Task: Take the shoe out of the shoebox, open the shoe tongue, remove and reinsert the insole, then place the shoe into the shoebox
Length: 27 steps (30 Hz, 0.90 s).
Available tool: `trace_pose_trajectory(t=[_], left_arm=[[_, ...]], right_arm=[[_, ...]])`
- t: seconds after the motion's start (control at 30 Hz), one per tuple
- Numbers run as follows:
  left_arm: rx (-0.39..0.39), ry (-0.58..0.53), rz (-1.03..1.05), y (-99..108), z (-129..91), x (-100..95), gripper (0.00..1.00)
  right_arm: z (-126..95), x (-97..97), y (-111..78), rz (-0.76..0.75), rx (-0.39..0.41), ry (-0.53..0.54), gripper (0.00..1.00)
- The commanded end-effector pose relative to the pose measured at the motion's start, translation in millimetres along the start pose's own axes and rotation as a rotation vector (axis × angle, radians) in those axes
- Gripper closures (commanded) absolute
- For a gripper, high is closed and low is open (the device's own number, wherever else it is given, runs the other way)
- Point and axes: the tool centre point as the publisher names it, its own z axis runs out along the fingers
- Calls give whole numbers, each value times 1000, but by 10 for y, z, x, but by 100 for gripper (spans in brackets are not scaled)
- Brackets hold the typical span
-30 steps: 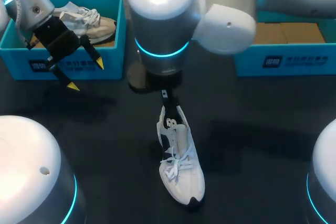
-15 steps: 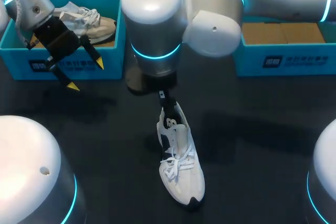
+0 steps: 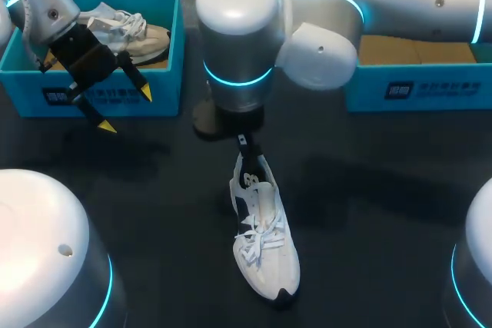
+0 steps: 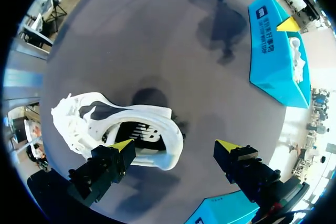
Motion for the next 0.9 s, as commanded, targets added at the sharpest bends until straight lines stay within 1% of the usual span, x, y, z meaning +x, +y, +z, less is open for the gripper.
trace_pose_trajectory(t=[0.03,0.2,0.53,0.9], left_arm=[[-1,5,0,4,-6,-7,0],[-1,5,0,4,-6,-7,0],[-1,5,0,4,-6,-7,0],[-1,5,0,4,-6,-7,0]], right_arm=[[123,-65,2,-5,-14,10,0],[217,-101,-22,-5,-20,16,0],[356,-93,-59,-2,-25,40,0],[530,-93,-10,6,-36,66,0]])
